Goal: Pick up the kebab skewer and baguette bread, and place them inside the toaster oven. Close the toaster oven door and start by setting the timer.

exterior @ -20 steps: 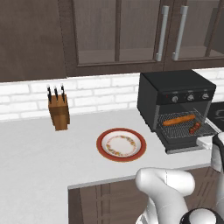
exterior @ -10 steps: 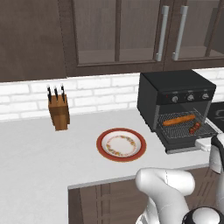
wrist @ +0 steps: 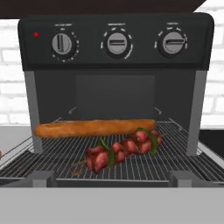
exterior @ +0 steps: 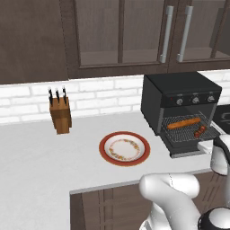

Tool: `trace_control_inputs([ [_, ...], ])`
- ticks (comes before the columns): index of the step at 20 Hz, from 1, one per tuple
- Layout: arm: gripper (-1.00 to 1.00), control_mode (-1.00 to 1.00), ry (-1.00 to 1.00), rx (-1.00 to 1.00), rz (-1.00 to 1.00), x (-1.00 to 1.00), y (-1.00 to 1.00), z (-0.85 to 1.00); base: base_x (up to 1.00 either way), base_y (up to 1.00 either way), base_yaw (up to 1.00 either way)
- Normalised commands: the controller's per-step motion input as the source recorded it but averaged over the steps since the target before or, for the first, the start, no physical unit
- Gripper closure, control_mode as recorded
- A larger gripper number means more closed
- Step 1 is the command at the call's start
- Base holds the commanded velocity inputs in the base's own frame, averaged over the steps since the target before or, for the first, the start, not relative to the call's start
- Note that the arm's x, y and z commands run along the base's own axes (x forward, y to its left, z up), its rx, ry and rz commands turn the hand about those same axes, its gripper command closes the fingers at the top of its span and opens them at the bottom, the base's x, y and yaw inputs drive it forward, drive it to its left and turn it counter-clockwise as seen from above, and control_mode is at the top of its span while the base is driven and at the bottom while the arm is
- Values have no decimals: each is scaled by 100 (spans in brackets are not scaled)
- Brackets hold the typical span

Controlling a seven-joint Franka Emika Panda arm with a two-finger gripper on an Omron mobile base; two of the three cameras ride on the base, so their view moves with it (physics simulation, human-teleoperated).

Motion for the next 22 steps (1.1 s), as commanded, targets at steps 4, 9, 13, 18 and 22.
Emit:
trace_control_inputs([
  [4, -100, -100, 0, 0, 0, 14, -13, -10, 0, 0, 0],
  [9, -100, -100, 0, 0, -1, 0, -4, -19, 0, 0, 0],
  [13, -100, -100, 0, 0, -2, 4, 0, -4, 0, 0, 0],
  [18, -100, -100, 0, 0, -2, 15, 0, 0, 0, 0, 0],
  [22, -100, -100, 0, 0, -2, 3, 0, -7, 0, 0, 0],
])
